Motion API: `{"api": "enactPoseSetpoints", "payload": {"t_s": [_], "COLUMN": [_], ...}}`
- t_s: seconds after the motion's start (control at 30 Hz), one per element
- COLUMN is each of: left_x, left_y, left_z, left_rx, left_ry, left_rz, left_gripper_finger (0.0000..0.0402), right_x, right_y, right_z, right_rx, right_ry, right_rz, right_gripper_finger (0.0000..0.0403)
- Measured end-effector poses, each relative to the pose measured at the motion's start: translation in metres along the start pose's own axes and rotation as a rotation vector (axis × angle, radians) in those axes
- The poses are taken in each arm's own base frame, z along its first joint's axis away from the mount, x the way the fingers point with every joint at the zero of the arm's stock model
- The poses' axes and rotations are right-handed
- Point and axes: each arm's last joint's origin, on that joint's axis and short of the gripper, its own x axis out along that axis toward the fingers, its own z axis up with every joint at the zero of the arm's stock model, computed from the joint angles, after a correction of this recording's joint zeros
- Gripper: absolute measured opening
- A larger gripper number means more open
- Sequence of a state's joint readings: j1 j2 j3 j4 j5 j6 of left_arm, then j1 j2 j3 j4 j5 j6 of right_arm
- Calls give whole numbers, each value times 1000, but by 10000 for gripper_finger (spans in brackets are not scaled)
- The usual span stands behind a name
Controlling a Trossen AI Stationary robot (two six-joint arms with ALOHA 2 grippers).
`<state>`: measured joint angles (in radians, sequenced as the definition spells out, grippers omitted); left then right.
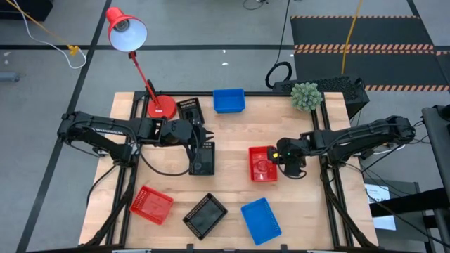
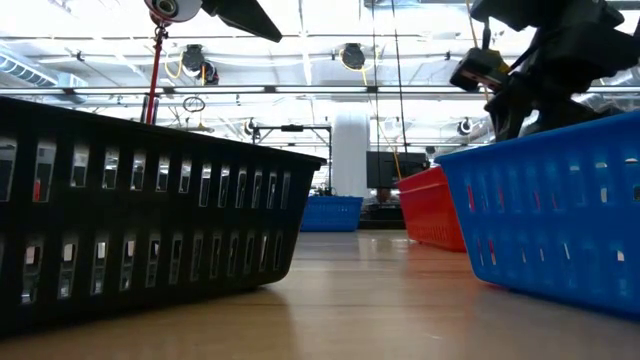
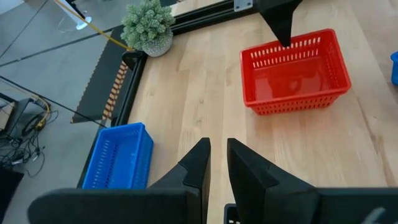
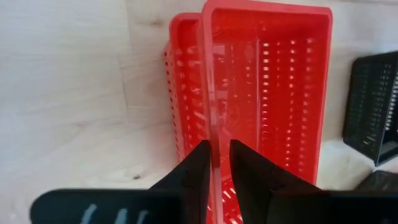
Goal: Stack baskets by color
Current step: Stack the bottom right red bin on top of the top red bin, then stack the top black bin on top the middle black bin
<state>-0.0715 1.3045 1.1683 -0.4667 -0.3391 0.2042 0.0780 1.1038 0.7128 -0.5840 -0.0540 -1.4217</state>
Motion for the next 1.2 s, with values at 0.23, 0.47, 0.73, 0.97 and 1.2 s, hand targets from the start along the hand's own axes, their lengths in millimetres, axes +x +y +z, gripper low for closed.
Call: {"api": "enactPoseSetpoints", "payload": {"t_s": [0.23,0.47,0.73,0.97,1.2], "left_x": [0,0,0,-5,-20], "left_y": [0,0,0,-2,-12], "left_z": [0,0,0,0,0], "left_rx": [-3,-3,-7,-46,-71], "left_ry": [0,0,0,-6,-5], "left_rz": [0,0,0,-11,-52], "left_gripper_finger": [56,56,56,56,56], "right_x": [-1,-10,-23,-43,-60], "right_y": [0,0,3,-2,-14], "right_z": [1,1,1,13,30], "right_rx": [136,182,206,405,736], "right_ry": [0,-8,25,11,-147], "right_rz": [-6,-55,-110,-322,-572], "right_gripper_finger": [57,57,57,57,57]}}
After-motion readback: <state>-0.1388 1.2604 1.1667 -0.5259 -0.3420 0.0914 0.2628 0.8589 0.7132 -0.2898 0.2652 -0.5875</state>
